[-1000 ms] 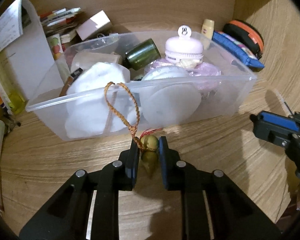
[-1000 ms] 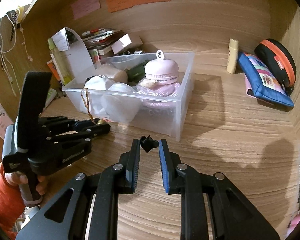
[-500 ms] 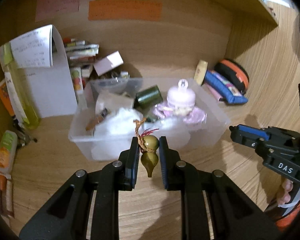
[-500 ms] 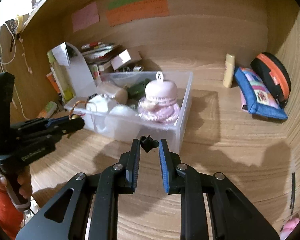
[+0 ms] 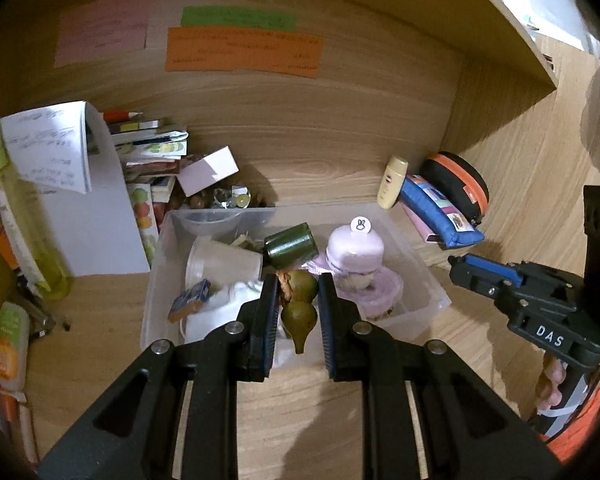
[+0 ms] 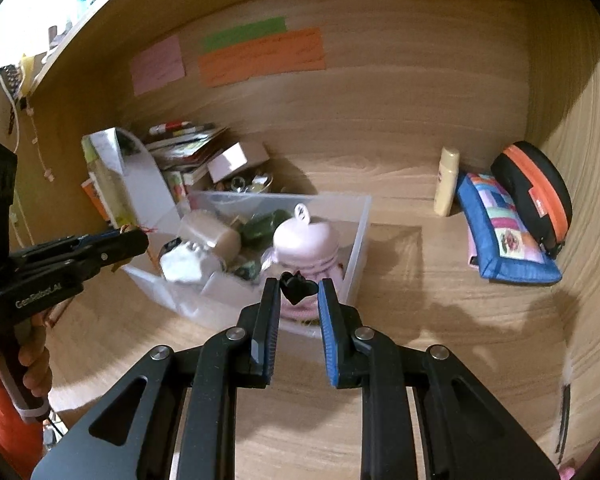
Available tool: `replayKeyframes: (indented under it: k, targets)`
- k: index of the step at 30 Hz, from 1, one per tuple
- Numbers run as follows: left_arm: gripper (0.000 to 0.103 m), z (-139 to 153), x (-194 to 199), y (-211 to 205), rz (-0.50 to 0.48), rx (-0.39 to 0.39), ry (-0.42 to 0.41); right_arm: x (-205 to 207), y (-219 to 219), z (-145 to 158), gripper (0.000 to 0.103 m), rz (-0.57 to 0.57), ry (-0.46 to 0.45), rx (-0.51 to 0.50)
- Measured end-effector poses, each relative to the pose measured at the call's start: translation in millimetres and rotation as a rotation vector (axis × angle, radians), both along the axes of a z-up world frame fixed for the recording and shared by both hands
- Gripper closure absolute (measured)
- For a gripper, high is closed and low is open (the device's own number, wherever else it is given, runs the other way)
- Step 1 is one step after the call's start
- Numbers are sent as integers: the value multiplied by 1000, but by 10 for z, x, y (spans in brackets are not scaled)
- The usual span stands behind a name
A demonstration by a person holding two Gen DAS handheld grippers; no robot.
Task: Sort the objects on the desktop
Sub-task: 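Carry the gourd pendant and black clip into the clear box and open both tools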
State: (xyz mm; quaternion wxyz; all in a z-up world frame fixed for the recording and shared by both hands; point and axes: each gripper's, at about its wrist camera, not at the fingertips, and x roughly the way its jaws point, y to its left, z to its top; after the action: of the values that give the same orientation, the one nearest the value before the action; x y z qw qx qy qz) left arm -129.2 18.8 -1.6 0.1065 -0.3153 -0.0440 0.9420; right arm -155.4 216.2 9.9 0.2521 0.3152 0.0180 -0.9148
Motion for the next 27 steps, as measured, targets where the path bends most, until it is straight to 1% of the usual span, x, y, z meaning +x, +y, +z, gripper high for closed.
replayKeyframes:
  k: [2,6,10,14,18,27]
  targets:
    - [85,1,-78,-8,-1,-2,-6,-67,1,25,86,-6,3,3]
    - [85,-26,-248,-34,-18,24,-33,-236,-15,61,86,-15,2,10]
    - [85,-46,-368,-22,-15,8,-32,-400,-72,74,86,-19,8,40]
    - [85,-74,-482,-19,-26,15,-39,-543,-110,70,86,-18,1,43]
    - [85,-109,-603,19,-31,8,-49,-696,-192,37,86,-10,-7,75]
    - [85,-306,-840,133,-67,-18,-104,-1008,-277,-56,86,-4,-28,135]
